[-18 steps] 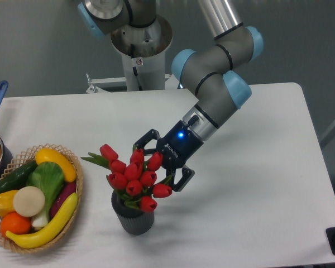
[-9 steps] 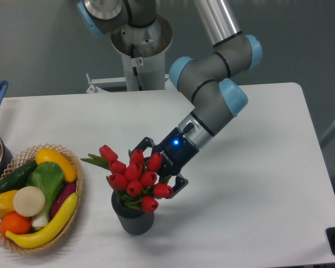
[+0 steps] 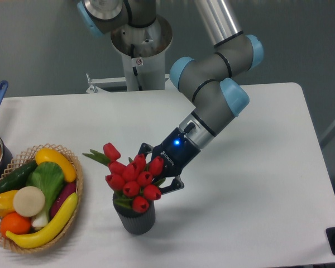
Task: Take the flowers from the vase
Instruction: 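Close the gripper on the tulip stems, then lift the gripped tulip bunch up out of the grey vase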
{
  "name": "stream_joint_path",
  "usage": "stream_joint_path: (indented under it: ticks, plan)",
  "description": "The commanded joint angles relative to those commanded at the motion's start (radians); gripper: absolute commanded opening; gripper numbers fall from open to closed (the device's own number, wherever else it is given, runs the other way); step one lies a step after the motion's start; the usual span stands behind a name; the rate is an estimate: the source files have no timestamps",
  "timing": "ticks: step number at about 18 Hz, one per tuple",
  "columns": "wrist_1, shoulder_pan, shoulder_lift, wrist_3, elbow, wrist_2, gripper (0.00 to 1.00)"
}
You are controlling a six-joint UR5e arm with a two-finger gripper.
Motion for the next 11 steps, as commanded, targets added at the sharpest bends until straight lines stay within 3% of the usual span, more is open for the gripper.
stream_joint_path:
  ticks: [5, 11]
  plan:
    - [0.000, 0.000, 0.031, -0.178, 0.054, -0.078, 0.38]
    - [-0.002, 0.006, 0.078, -0.226, 0.075, -0.075, 0.38]
